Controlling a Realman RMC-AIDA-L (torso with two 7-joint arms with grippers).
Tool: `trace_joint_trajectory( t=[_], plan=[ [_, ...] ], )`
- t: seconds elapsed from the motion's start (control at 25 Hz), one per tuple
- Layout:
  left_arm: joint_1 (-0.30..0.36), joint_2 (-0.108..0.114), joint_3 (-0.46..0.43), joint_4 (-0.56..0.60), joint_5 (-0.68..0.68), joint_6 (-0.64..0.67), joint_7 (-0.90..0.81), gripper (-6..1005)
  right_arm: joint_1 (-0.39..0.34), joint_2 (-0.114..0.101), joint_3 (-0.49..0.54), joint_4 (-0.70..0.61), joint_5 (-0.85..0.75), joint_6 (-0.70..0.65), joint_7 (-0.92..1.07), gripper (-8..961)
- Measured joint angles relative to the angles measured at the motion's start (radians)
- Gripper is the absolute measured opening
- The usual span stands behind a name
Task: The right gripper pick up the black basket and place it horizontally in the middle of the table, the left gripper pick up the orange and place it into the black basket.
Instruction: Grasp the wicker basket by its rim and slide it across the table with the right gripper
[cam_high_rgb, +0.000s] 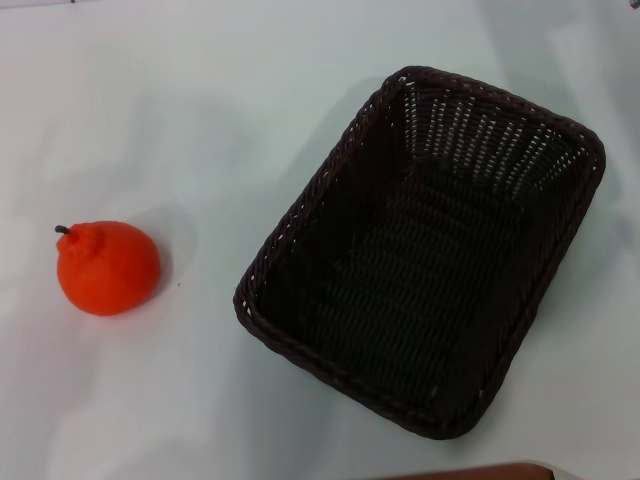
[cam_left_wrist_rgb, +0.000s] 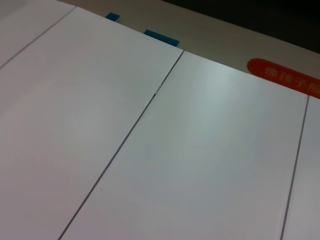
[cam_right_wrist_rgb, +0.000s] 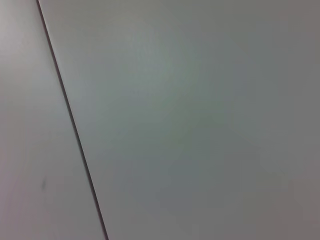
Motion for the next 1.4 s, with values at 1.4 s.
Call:
trace_joint_trajectory(
  t=[1.4],
  plan=[
    [-0.008,0.005,-0.005,-0.011,-0.007,0.007,0.005,697,0.153,-0.144,-0.707,-1.104,-1.654,0.427,1.638,761]
  ],
)
